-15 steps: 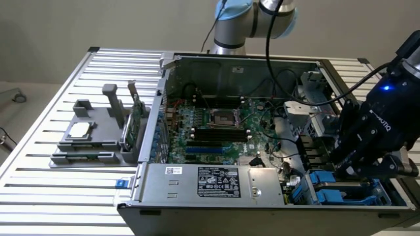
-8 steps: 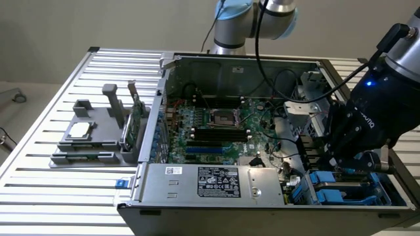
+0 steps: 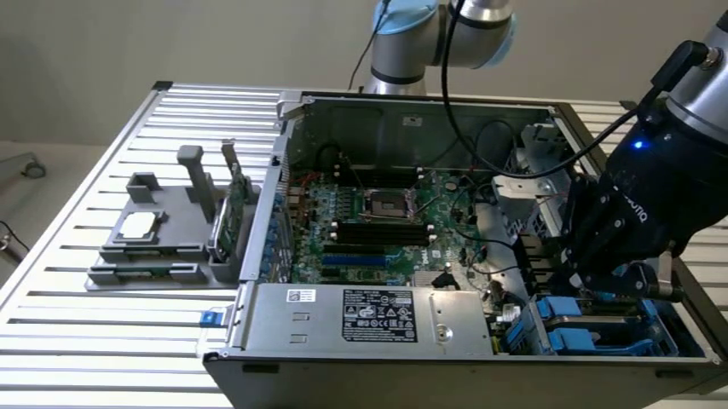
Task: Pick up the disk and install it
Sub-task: 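Insert the second disk wire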
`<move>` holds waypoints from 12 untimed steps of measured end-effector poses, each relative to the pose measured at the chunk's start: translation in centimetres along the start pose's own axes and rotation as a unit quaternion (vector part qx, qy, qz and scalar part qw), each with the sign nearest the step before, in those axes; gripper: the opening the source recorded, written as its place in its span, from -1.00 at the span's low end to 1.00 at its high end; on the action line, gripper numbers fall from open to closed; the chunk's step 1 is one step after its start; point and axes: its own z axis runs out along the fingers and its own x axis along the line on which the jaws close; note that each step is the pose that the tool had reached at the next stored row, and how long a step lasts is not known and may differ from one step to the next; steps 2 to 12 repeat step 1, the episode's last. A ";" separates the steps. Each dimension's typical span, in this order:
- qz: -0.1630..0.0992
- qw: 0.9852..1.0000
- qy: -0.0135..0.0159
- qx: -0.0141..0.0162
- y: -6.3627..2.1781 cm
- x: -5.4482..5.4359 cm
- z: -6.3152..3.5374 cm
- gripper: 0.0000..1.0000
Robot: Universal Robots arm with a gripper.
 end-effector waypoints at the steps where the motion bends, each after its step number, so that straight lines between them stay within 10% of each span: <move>1: 0.000 1.000 0.000 0.000 0.00 0.0 0.00 -0.79; 12: 0.000 1.000 0.000 0.000 0.00 0.0 0.00 -0.79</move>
